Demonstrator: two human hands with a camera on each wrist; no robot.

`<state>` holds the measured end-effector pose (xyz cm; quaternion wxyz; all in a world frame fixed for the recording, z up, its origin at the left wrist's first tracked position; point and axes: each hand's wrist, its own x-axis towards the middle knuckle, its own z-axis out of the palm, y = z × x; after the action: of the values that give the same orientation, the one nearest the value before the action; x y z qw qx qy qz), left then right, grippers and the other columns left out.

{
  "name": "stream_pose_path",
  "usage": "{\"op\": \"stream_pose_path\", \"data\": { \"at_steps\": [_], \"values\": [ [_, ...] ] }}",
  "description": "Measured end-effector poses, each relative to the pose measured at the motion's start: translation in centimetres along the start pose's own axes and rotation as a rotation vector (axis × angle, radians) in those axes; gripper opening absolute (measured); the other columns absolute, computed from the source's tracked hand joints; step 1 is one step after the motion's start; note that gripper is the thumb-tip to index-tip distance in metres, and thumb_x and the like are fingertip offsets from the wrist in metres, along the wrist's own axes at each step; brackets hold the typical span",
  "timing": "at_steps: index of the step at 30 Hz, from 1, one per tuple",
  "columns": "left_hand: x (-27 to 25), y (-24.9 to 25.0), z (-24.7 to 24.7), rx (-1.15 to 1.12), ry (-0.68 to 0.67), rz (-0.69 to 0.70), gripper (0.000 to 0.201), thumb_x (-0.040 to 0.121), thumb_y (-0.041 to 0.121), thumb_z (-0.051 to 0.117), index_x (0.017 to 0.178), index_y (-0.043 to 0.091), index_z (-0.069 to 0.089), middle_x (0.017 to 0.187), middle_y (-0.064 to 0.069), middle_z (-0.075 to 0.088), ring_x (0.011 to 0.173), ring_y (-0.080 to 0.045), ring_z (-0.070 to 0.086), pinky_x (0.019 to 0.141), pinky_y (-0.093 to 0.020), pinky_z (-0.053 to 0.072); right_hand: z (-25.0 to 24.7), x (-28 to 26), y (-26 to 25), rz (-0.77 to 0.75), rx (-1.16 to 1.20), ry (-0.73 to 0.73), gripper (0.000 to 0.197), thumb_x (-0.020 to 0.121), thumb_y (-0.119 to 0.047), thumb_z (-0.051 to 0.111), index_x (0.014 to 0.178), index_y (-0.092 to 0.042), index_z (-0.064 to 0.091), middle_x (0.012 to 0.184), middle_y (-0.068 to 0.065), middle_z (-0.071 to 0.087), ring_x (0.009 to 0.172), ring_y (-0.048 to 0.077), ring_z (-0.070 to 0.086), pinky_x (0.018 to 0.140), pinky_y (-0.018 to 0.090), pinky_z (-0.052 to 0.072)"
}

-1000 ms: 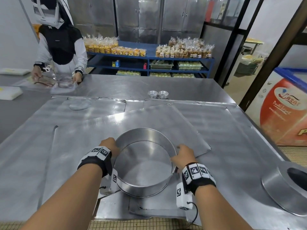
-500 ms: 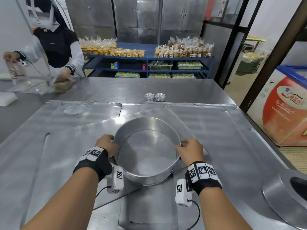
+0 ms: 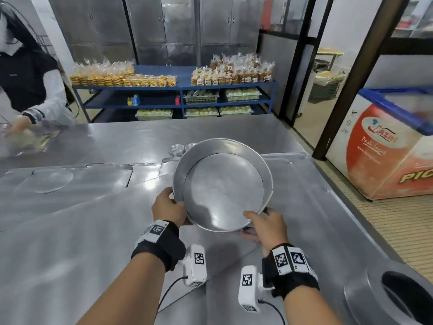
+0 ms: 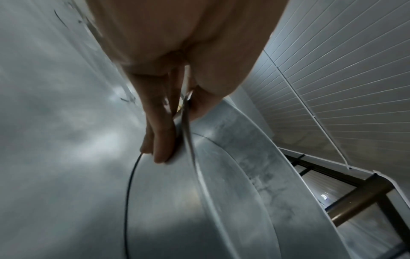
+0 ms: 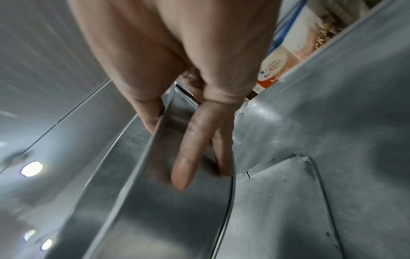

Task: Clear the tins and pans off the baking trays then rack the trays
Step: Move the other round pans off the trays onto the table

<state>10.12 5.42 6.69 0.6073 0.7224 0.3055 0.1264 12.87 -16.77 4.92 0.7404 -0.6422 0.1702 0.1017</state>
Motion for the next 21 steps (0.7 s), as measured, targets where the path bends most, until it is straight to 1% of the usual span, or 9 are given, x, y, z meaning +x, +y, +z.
{"op": "stream_pose_path", "data": {
  "at_steps": [3,6,8,10,12,15,18,19,21],
  "values": [
    [0.1,1.3,4.6,-0.084,-0.011,-0.012,0.044,0.077,-0.005,0.052,0.110,0.020,0.066,0.087,-0.017,0.072,0.070,-0.043,0.072,0.054,-0.055,0.061,-1.7,2.5,-1.4,0.010,0.060,0.018,0.030,0.081,0.008,0.066,0.105,-0.009,0.063,0.096,0.019,0.072,0.073,0.041,0.073,0.065,0.050,0.061],
    [1.2,2.0,9.2,-0.122,-0.045,-0.011,0.046,0.079,-0.006,0.052,0.116,0.019,0.065,0.093,-0.016,0.073,0.076,-0.042,0.072,0.056,-0.053,0.062,-3.7,5.7,-3.2,-0.032,0.087,0.072,0.035,0.080,0.012,0.058,0.108,-0.008,0.064,0.102,0.019,0.070,0.078,0.040,0.073,0.063,0.053,0.060],
    [2.1,2.3,12.1,-0.158,-0.065,-0.015,0.046,0.083,-0.006,0.053,0.120,0.019,0.063,0.097,-0.015,0.073,0.081,-0.041,0.072,0.057,-0.052,0.063,-5.0,7.9,-4.4,-0.048,0.090,0.099,0.036,0.081,0.012,0.055,0.109,-0.008,0.065,0.101,0.019,0.071,0.079,0.040,0.073,0.062,0.052,0.060],
    [2.9,2.6,14.8,-0.181,-0.080,-0.021,0.043,0.087,-0.005,0.055,0.120,0.023,0.060,0.102,-0.014,0.072,0.084,-0.040,0.072,0.060,-0.053,0.063,-6.3,9.8,-5.5,-0.052,0.097,0.109,0.038,0.081,0.013,0.053,0.110,-0.008,0.065,0.098,0.018,0.072,0.078,0.040,0.073,0.061,0.049,0.060],
    [3.7,2.8,17.0,-0.196,-0.098,-0.018,0.041,0.090,-0.004,0.056,0.120,0.023,0.059,0.104,-0.014,0.072,0.084,-0.039,0.073,0.062,-0.052,0.063,-7.4,11.4,-6.5,-0.055,0.106,0.110,0.039,0.081,0.013,0.053,0.109,-0.010,0.066,0.097,0.018,0.072,0.079,0.041,0.072,0.062,0.049,0.060],
    [5.1,2.8,19.9,-0.193,-0.128,-0.053,0.040,0.089,-0.003,0.058,0.123,0.018,0.060,0.105,-0.015,0.071,0.082,-0.038,0.073,0.065,-0.049,0.064,-8.8,13.3,-7.9,-0.045,0.120,0.118,0.040,0.081,0.014,0.054,0.111,-0.010,0.065,0.099,0.019,0.071,0.082,0.042,0.072,0.065,0.055,0.060],
    [6.1,2.9,22.2,-0.193,-0.170,-0.111,0.031,0.084,-0.001,0.064,0.112,0.011,0.062,0.104,-0.019,0.072,0.079,-0.035,0.075,0.066,-0.044,0.065,-9.4,15.0,-9.0,-0.048,0.143,0.127,0.039,0.082,0.014,0.053,0.110,-0.011,0.064,0.096,0.018,0.070,0.078,0.042,0.071,0.061,0.048,0.061],
    [6.3,3.0,22.9,-0.214,-0.195,-0.140,0.029,0.083,-0.002,0.067,0.109,0.007,0.063,0.103,-0.021,0.072,0.078,-0.036,0.075,0.064,-0.041,0.064,-9.5,15.6,-9.2,-0.045,0.151,0.130,0.039,0.083,0.014,0.053,0.112,-0.009,0.063,0.095,0.018,0.069,0.074,0.040,0.070,0.059,0.046,0.061],
    [6.6,3.6,24.1,-0.301,-0.247,-0.195,0.028,0.083,-0.009,0.068,0.109,-0.001,0.062,0.100,-0.025,0.071,0.079,-0.040,0.074,0.056,-0.035,0.062,-9.4,16.8,-9.7,-0.033,0.175,0.139,0.040,0.083,0.013,0.054,0.117,-0.007,0.062,0.100,0.019,0.068,0.070,0.037,0.069,0.061,0.048,0.061]
  ]
}}
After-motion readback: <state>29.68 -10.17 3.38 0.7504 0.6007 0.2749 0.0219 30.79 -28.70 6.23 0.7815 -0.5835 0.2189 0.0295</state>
